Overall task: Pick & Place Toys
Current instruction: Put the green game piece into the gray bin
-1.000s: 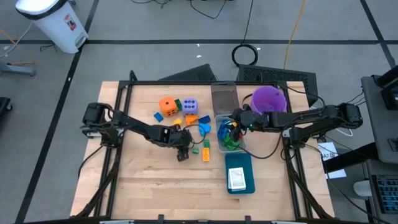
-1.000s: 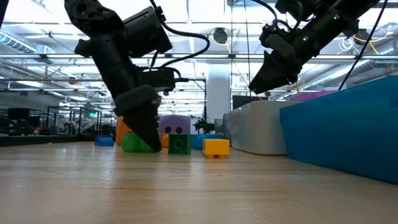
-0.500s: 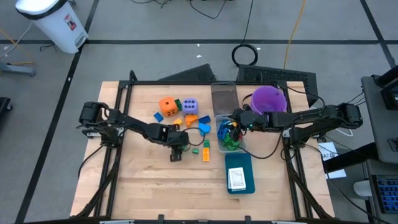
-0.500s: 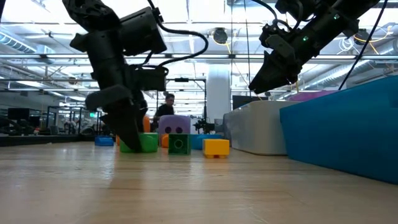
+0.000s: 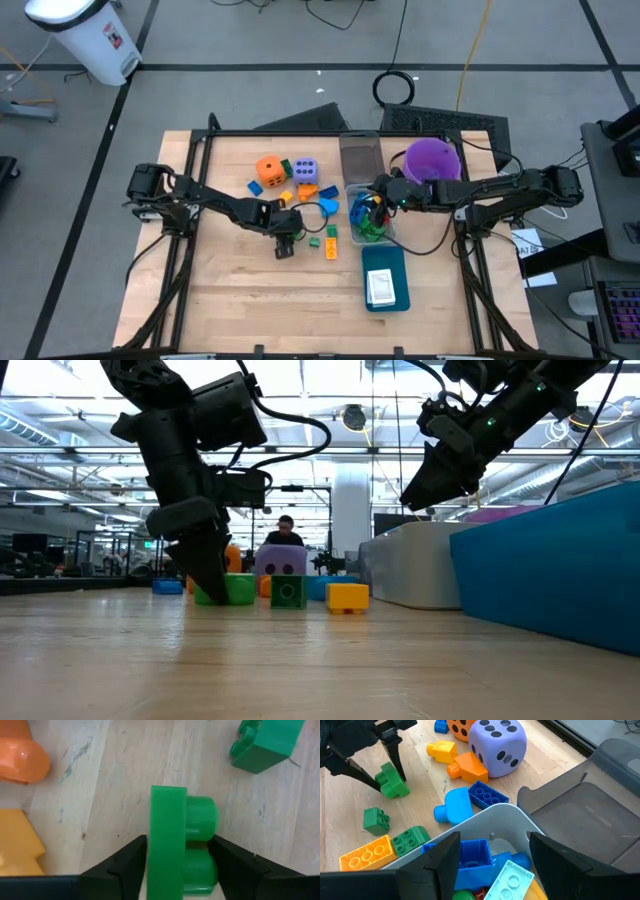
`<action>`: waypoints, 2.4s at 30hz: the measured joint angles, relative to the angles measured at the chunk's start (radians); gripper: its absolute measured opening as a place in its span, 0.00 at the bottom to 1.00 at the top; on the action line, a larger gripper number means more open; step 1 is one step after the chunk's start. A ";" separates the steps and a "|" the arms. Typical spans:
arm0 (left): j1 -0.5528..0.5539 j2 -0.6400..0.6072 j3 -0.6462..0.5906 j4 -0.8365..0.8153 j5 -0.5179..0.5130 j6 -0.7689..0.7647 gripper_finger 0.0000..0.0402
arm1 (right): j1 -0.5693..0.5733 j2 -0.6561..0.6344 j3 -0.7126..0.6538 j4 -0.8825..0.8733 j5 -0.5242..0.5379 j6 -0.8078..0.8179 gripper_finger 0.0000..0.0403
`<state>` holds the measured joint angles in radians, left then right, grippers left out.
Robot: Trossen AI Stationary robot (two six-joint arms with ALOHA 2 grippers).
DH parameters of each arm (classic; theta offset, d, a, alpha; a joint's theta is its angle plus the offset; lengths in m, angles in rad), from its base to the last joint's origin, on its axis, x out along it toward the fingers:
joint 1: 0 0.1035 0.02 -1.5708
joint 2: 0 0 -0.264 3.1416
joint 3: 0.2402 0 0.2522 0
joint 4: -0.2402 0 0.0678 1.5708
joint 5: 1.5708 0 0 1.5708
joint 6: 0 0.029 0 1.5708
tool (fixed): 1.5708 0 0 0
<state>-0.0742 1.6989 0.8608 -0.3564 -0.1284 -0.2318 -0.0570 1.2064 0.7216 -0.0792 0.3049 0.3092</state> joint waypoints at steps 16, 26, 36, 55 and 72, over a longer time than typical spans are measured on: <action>-0.007 0.002 0.155 -0.017 0.042 -0.045 0.43 | 0.006 0.011 0.000 0.085 -0.098 -0.125 0.53; -0.071 0.000 0.303 0.008 0.087 -0.140 0.45 | 0.174 0.144 0.000 0.323 -0.127 -0.603 0.53; -0.092 0.001 0.303 0.046 0.090 -0.134 0.44 | 0.269 0.417 0.001 0.796 -0.071 -0.985 0.62; -0.090 -0.001 0.303 0.070 0.109 -0.116 0.48 | 0.275 0.521 0.027 0.935 -0.077 -1.199 0.34; -0.041 -0.138 0.307 0.061 0.101 -0.085 0.61 | 0.274 0.497 0.032 0.953 -0.068 -1.119 0.27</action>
<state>-0.1156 1.5610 1.1674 -0.2950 -0.0270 -0.3163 0.2168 1.7035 0.7536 0.8742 0.2367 -0.8100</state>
